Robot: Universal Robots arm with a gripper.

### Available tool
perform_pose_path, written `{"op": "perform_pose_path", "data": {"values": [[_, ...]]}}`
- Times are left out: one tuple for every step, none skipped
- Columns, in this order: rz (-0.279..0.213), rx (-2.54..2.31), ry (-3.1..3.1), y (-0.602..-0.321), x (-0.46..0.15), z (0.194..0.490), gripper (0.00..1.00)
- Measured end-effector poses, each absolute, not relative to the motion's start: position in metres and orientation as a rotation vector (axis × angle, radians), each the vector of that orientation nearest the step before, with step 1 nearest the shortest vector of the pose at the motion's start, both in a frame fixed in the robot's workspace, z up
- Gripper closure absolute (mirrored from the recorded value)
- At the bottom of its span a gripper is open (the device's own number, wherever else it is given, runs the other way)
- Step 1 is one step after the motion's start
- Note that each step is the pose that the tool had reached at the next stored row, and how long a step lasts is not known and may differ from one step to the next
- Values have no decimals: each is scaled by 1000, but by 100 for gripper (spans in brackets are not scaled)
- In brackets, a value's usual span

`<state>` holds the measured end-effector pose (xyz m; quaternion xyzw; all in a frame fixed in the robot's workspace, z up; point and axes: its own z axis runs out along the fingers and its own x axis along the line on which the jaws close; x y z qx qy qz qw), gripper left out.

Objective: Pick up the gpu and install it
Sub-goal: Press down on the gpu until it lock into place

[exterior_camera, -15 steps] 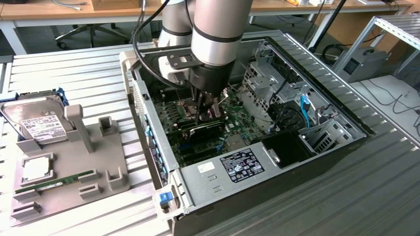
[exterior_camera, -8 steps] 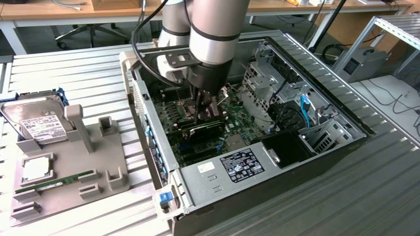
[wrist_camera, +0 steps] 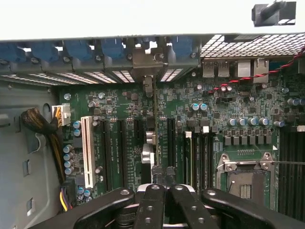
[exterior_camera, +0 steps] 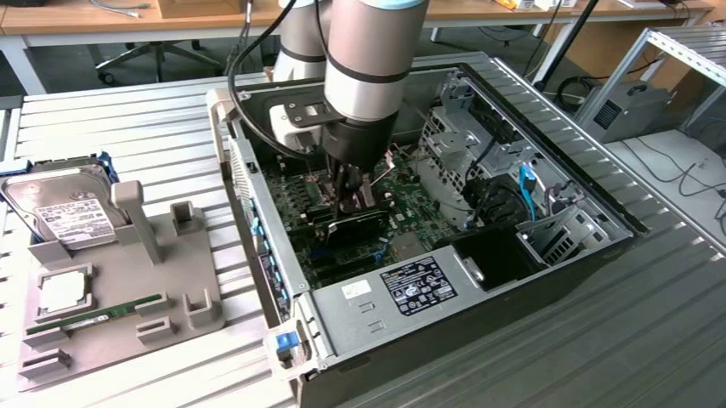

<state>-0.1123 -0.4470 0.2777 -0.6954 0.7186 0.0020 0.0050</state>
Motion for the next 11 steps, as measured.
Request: {"op": "perform_pose_path", "data": {"values": [[6,-2178,2251,-447,-112,278,89],[6,-2177,2250,-447,-112,277,89],[6,-2177,2250,-447,-112,276,89],[6,-2178,2250,-447,-112,276,89],[6,-2177,2250,-447,-112,275,89],[6,-2178,2251,-447,-112,275,89],[6,-2178,2251,-447,-112,275,89],[6,-2178,2251,-447,-112,275,89],[6,-2178,2250,-447,-112,275,89],[6,-2177,2250,-447,-112,274,89],[6,-2178,2251,-447,-112,273,89]]}}
